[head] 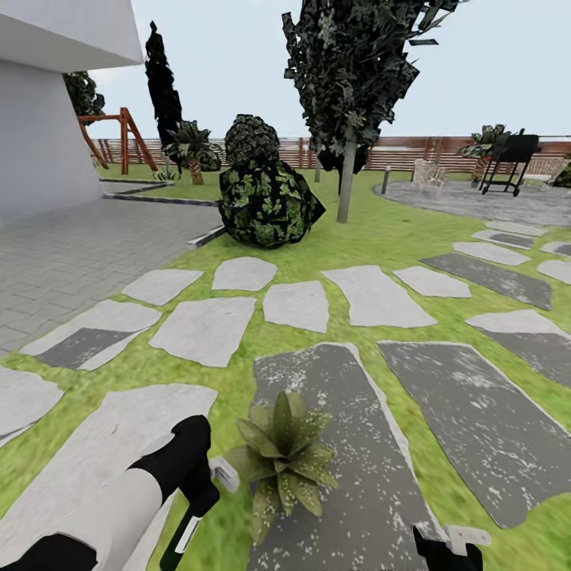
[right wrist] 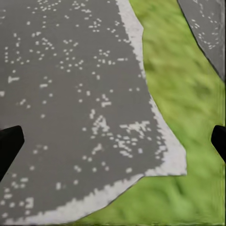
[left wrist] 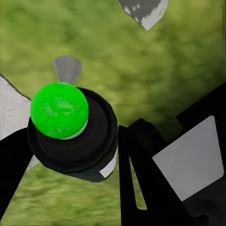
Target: Pick up the pesticide atomizer in the garden and spray insectifuge to fully cover both potted plants in the garden.
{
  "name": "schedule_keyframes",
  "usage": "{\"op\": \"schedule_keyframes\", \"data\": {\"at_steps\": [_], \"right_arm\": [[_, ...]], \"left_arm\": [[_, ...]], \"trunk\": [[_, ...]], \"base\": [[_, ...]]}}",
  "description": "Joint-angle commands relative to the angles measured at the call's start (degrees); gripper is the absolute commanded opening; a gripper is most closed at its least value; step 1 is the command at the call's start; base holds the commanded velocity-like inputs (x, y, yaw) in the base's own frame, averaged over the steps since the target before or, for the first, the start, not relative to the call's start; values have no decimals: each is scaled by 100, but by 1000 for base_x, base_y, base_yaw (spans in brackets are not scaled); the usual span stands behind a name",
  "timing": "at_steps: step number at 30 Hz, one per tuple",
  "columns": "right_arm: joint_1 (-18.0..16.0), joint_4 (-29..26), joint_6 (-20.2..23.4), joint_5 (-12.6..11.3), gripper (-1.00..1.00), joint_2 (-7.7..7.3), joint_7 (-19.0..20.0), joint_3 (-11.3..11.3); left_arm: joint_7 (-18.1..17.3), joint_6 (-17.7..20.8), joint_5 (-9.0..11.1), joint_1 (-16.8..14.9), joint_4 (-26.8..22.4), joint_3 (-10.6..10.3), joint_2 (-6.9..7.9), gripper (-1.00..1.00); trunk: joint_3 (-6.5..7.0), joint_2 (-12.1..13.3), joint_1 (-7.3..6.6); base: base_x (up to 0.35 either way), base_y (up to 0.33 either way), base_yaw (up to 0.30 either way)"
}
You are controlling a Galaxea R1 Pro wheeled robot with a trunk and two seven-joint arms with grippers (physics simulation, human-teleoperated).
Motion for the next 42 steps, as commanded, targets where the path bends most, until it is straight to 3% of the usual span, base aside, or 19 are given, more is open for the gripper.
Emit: {"op": "schedule_keyframes", "data": {"at_steps": [1, 9, 19, 28, 38, 42], "right_arm": [[-6, 5, -20, 28, 100, 2, 37, -50], [-6, 5, -20, 19, 100, 22, 38, -50], [-6, 5, -20, 20, 100, 22, 37, -51], [-6, -3, -29, 11, 100, 19, 29, -58], [-6, -3, -22, 11, 100, 6, 29, -59], [-6, -3, -20, 14, 100, 7, 29, -59]], "left_arm": [[-60, 34, -53, 1, -11, 3, 6, -100], [-60, 39, -53, -1, -11, 25, 23, -100], [-60, 42, -59, -1, -11, 6, 0, -100], [-60, 42, -62, 1, -11, -2, 9, -100], [-60, 42, -62, -1, -30, -10, 1, -100], [-60, 49, -62, -1, -274, 2, 27, -100]], "trunk": [[-5, -2, -1], [-5, -2, -1], [27, -2, -1], [30, -2, -1], [30, -2, -1], [30, -2, -1]], "base": [[0, 2, -254], [0, 24, -38], [-115, 290, -253], [-34, 275, -23], [0, 20, -218], [0, 0, -298]]}}
